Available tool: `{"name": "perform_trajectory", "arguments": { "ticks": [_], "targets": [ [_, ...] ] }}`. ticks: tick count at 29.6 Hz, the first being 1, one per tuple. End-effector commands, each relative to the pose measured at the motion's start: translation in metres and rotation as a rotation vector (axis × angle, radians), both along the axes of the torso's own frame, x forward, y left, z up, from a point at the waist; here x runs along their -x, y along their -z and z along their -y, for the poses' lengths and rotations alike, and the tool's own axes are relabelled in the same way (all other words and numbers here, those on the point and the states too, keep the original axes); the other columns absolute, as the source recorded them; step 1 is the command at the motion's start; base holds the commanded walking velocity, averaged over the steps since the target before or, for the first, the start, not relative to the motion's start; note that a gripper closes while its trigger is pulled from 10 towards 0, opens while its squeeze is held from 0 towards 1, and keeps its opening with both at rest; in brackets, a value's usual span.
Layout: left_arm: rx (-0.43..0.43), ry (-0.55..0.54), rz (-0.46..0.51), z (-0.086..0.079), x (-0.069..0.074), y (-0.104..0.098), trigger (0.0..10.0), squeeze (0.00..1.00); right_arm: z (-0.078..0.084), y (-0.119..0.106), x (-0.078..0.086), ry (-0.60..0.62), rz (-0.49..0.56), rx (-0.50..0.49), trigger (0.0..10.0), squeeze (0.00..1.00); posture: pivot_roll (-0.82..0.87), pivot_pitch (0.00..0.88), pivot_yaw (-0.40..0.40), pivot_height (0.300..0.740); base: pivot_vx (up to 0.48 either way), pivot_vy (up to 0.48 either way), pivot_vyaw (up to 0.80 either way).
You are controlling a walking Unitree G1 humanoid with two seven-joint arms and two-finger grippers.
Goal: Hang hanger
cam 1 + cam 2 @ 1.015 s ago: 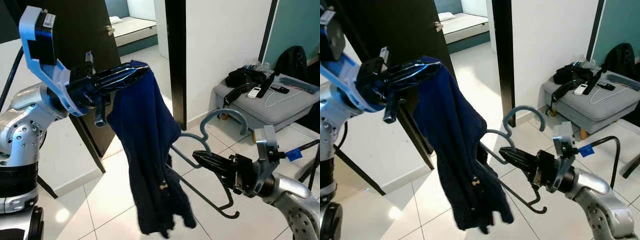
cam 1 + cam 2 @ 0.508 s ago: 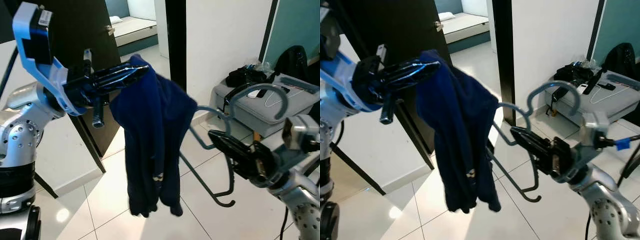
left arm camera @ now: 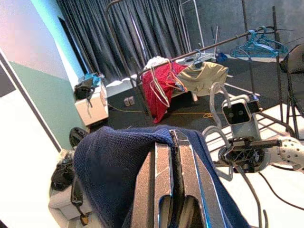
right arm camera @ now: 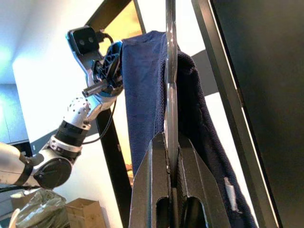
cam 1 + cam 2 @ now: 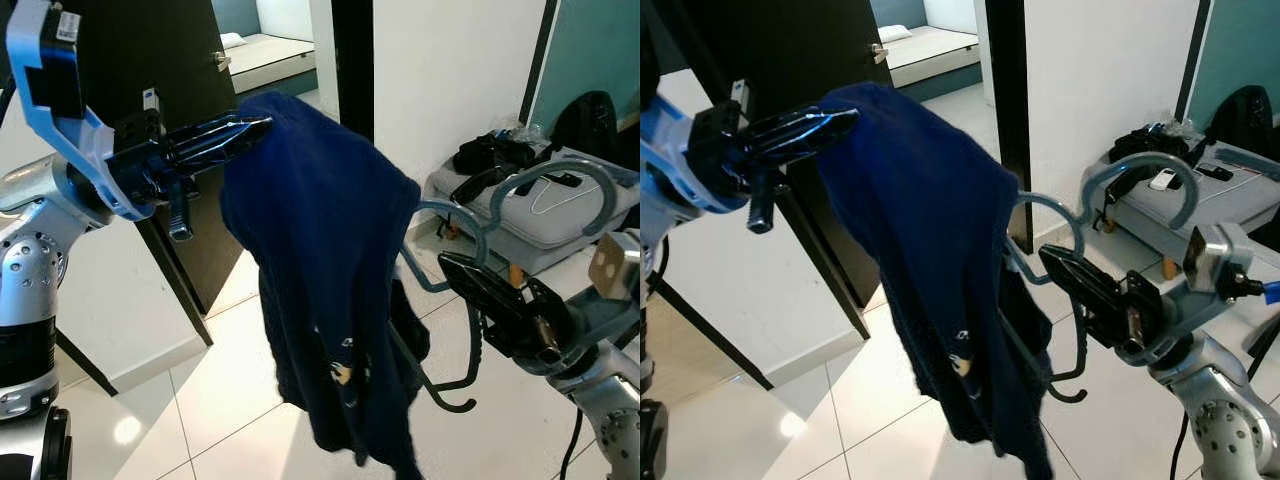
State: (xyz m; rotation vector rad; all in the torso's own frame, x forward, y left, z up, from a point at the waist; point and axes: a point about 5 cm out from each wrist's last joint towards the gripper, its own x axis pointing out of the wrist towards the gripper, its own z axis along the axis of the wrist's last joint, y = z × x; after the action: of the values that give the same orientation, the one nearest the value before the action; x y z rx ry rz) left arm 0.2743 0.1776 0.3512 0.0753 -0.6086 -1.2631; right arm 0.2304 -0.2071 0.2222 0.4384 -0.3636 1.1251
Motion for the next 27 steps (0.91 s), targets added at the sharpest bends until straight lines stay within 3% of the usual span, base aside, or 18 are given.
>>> {"name": "perform_trajectory", "arguments": {
  "ticks": [1, 8, 9, 13, 14, 20, 27],
  "targets": [
    [-0.019, -0.039, 0.005, -0.005, -0.001, 0.002, 0.0, 0.00, -0.003, -0.009, 0.003, -0.026, 0.042, -0.031, 10.0, 0.00, -0.08, 0.000, 0.148, 0.740, 0.000, 0.000, 0.00],
    [-0.013, -0.017, -0.014, 0.005, -0.003, 0.010, 0.0, 0.00, -0.007, -0.009, 0.003, -0.040, 0.040, -0.047, 10.0, 0.00, -0.08, 0.000, 0.148, 0.740, 0.000, 0.000, 0.00],
    [0.005, -0.018, -0.015, 0.007, -0.004, 0.009, 7.4, 0.00, -0.007, -0.009, 0.003, -0.041, 0.040, -0.048, 10.0, 0.00, -0.08, 0.000, 0.149, 0.740, 0.000, 0.000, 0.00],
    [0.027, -0.021, -0.017, 0.009, -0.005, 0.008, 7.4, 0.00, -0.008, -0.009, 0.003, -0.041, 0.040, -0.049, 10.0, 0.00, -0.08, 0.000, 0.149, 0.740, 0.000, 0.000, 0.00],
    [0.046, -0.037, -0.028, 0.012, -0.009, 0.010, 10.0, 1.00, -0.008, -0.010, 0.001, -0.019, 0.044, -0.038, 10.0, 0.00, -0.08, 0.000, 0.150, 0.740, 0.000, 0.000, 0.00],
    [0.109, -0.077, -0.036, 0.015, -0.013, 0.012, 10.0, 1.00, -0.011, -0.009, -0.010, 0.072, 0.044, 0.023, 10.0, 0.00, -0.09, 0.000, 0.151, 0.740, 0.000, 0.000, 0.00],
    [0.118, -0.161, -0.063, 0.010, -0.016, 0.026, 10.0, 1.00, -0.012, -0.015, -0.024, 0.171, 0.050, 0.001, 10.0, 0.00, -0.08, 0.000, 0.144, 0.740, 0.000, 0.000, 0.00]
  ]
}}
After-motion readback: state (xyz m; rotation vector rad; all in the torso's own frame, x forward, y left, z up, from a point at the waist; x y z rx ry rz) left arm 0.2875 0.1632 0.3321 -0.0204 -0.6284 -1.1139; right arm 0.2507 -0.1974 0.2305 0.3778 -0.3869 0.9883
